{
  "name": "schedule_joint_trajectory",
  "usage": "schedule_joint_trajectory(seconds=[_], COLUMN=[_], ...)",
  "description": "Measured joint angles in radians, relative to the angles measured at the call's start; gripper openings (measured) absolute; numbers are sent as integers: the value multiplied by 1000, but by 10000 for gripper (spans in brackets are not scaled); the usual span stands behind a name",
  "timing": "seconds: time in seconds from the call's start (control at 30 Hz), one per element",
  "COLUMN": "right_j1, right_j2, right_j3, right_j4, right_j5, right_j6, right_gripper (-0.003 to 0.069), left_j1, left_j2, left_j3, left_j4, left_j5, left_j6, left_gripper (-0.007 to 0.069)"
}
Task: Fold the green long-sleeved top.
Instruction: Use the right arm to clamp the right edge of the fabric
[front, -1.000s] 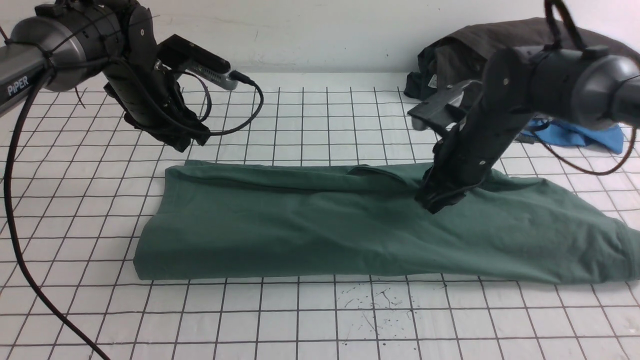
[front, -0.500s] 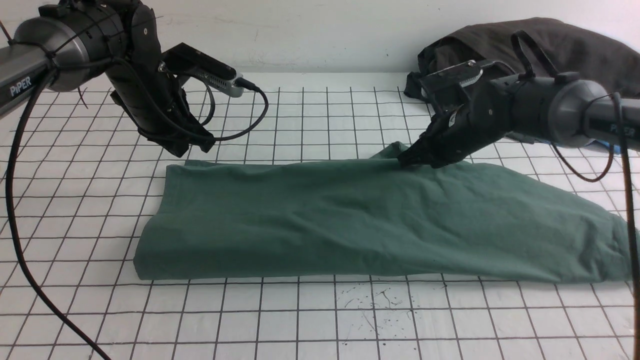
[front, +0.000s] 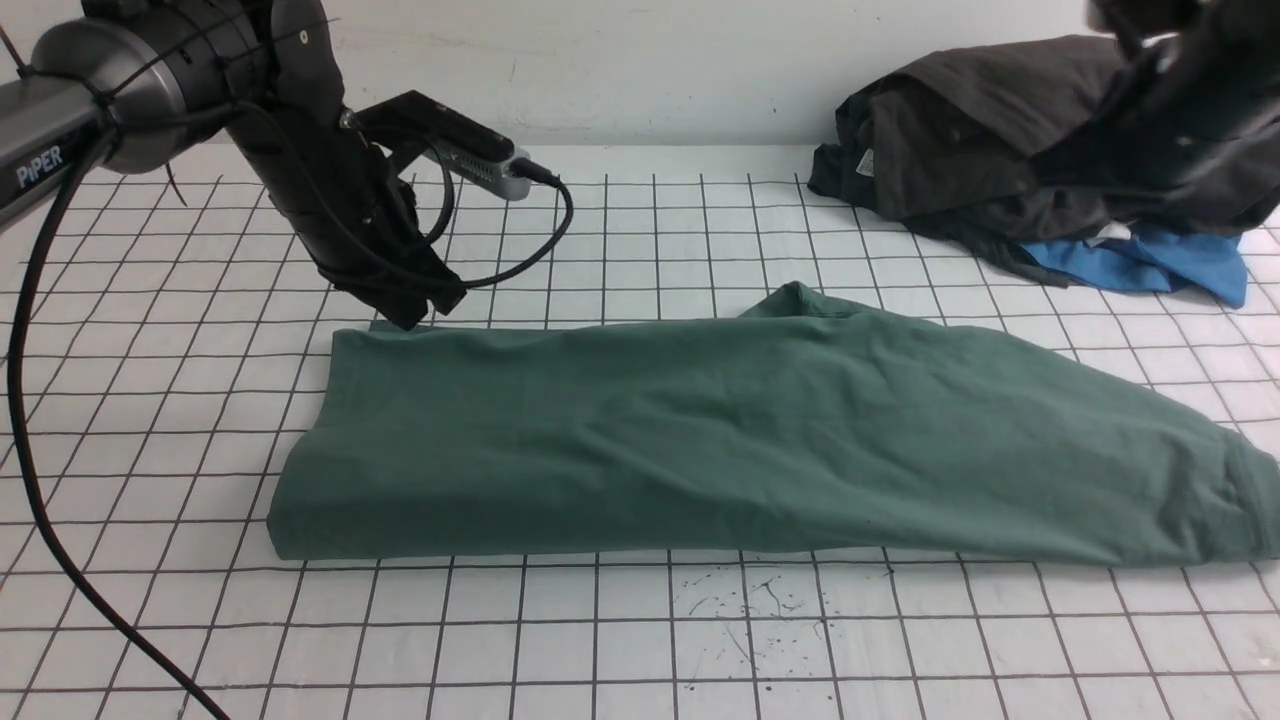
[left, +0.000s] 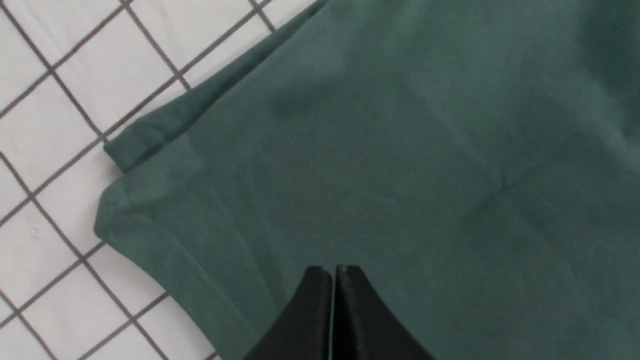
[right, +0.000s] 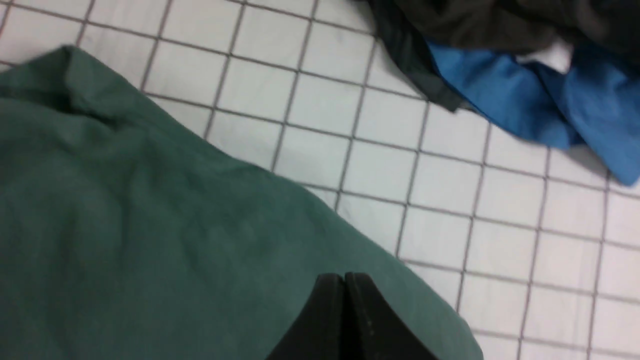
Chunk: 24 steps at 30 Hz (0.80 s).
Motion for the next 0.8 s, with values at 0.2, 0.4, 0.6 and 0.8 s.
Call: schedule_joint_trajectory(seconds=[0.2,0.4,0.6,0.8], right_j1=[-124,-257,-286,-286], right_j2=[-142,-107,-20,92], right_j3=[282,399,399,399], right_j4=[25,98,119,103], right_j5=[-31,-77,-123,-158], right_j6=[27,27,19,31], right_gripper=[-14,102,401,659], left_j1=[-40,-54,-54,-54], left_j2=[-16,-16,-16,-16], left_j3=[-1,-1,-1,-1], left_j4=[-3,-40,-40,-40], left_j5=[15,15,16,22], left_j6=[0,1,3,4], left_gripper=[-8,-8,-8,-8])
